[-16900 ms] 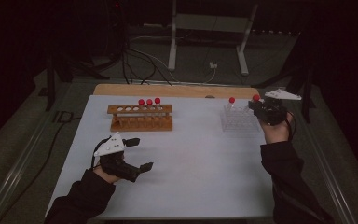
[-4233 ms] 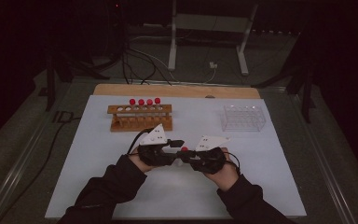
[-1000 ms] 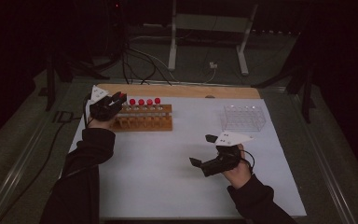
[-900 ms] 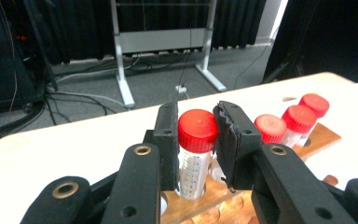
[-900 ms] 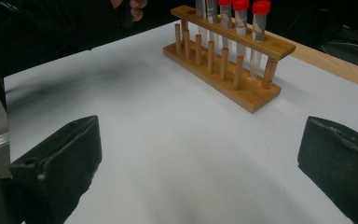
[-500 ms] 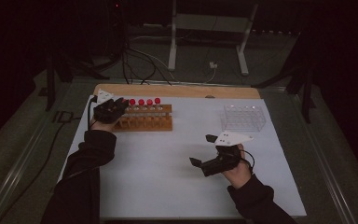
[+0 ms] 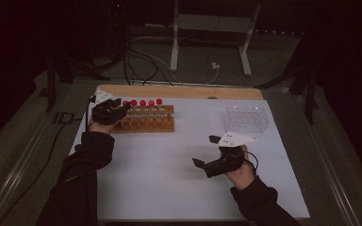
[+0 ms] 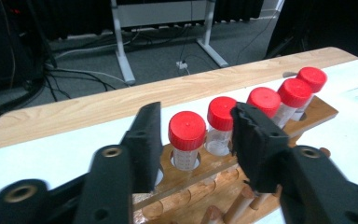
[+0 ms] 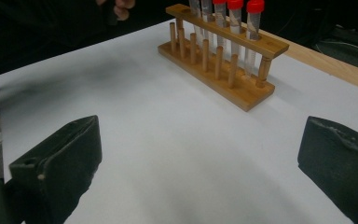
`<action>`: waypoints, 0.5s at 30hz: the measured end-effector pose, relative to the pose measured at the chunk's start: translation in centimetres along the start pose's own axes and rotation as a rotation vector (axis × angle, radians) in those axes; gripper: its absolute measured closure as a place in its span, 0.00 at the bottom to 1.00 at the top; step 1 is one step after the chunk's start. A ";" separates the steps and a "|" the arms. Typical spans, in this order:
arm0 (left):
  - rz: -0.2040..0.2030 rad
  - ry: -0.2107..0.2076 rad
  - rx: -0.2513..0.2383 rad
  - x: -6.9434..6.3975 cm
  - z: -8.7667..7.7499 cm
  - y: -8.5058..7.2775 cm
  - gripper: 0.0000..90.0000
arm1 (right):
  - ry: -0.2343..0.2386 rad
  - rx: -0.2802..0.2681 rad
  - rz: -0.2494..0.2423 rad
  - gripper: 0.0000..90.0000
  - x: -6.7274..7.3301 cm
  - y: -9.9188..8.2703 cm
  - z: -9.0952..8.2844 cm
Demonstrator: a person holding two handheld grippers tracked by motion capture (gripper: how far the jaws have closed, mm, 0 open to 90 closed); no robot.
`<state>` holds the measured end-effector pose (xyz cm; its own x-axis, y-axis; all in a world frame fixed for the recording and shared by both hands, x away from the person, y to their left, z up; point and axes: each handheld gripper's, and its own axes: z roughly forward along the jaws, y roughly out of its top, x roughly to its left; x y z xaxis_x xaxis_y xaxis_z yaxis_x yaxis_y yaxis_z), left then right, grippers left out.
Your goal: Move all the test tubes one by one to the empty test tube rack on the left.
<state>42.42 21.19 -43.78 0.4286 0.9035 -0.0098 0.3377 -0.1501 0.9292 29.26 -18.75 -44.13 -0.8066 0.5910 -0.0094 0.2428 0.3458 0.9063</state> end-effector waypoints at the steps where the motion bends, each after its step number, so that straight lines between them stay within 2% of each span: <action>1: -0.003 -0.003 -0.005 0.0 -0.3 0.1 0.57 | 0.000 -0.002 -0.001 0.00 0.0 0.0 0.0; 4: -0.001 -0.006 -0.014 -0.1 -1.4 0.2 0.49 | -0.002 -0.006 -0.002 0.00 0.0 0.1 -0.2; 7: -0.003 -0.033 -0.012 -0.3 -2.5 0.0 0.44 | -0.005 -0.008 -0.002 0.00 0.0 0.1 -0.3; 10: 0.003 -0.067 -0.008 -0.7 -3.5 -0.4 0.39 | -0.007 -0.011 -0.001 0.00 -0.1 0.1 -0.3; 13: -0.009 -0.123 0.004 -1.3 -4.4 -1.1 0.30 | -0.008 -0.009 0.000 0.00 -0.1 0.1 -0.3; 15: -0.018 -0.153 0.015 -1.8 -4.9 -1.6 0.20 | -0.007 -0.006 -0.002 0.00 0.0 0.1 -0.3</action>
<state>37.02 21.77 -43.48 0.5447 0.8345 -0.0832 0.3584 -0.1419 0.9227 29.18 -18.93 -43.92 -0.8030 0.5958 -0.0143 0.2378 0.3424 0.9089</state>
